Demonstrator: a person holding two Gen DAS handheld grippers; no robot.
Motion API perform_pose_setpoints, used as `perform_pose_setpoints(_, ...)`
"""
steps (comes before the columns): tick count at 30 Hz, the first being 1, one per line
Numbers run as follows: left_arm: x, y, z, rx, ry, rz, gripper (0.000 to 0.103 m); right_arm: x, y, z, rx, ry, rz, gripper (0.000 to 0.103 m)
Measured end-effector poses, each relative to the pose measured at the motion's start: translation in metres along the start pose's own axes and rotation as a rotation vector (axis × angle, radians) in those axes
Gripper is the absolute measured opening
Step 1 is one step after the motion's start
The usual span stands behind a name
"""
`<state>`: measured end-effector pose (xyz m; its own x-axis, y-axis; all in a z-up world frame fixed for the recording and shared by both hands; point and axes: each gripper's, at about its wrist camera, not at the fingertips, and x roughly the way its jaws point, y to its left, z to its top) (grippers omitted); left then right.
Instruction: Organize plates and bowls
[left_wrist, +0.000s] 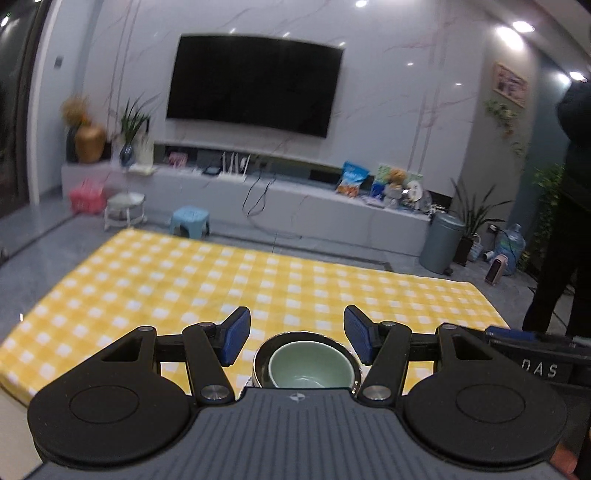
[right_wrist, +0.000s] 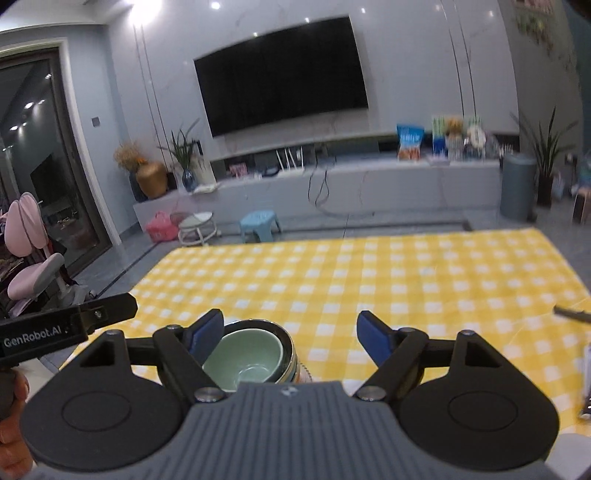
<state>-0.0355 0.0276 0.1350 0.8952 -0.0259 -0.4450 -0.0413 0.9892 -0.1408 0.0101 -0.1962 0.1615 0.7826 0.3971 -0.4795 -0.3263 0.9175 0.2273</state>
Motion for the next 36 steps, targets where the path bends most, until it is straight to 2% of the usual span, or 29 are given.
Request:
perform_pose_setpoints(4,-0.015,-0.013,-0.012,0.066,-0.037,0.000,0.069,-0.026,0.007,-0.015,-0.055,-0.047,-0.015,0.082)
perform_pose_setpoints(8,-0.014,-0.018,-0.027,0.085,0.007,-0.011,0.069,-0.044,0.009,-0.032,-0.095,-0.074,-0.022,0.082)
perform_pose_setpoints(14,-0.014,-0.032,-0.049,0.153,0.047,0.052,0.068,-0.051,0.010,-0.055,-0.141,-0.072,-0.059,0.082)
perform_pose_setpoints(21,0.000,-0.030,-0.069,0.139,0.132,0.041,0.069,-0.039,-0.001,-0.077,-0.146,-0.041,-0.100,0.082)
perform_pose_setpoints(25,0.011,-0.028,-0.082,0.147,0.163,0.064,0.077,-0.026,-0.006,-0.088,-0.153,-0.025,-0.120,0.082)
perform_pose_setpoints(36,0.034,-0.028,-0.098,0.153,0.251,0.063,0.077,0.009,-0.016,-0.108,-0.143,0.067,-0.104,0.082)
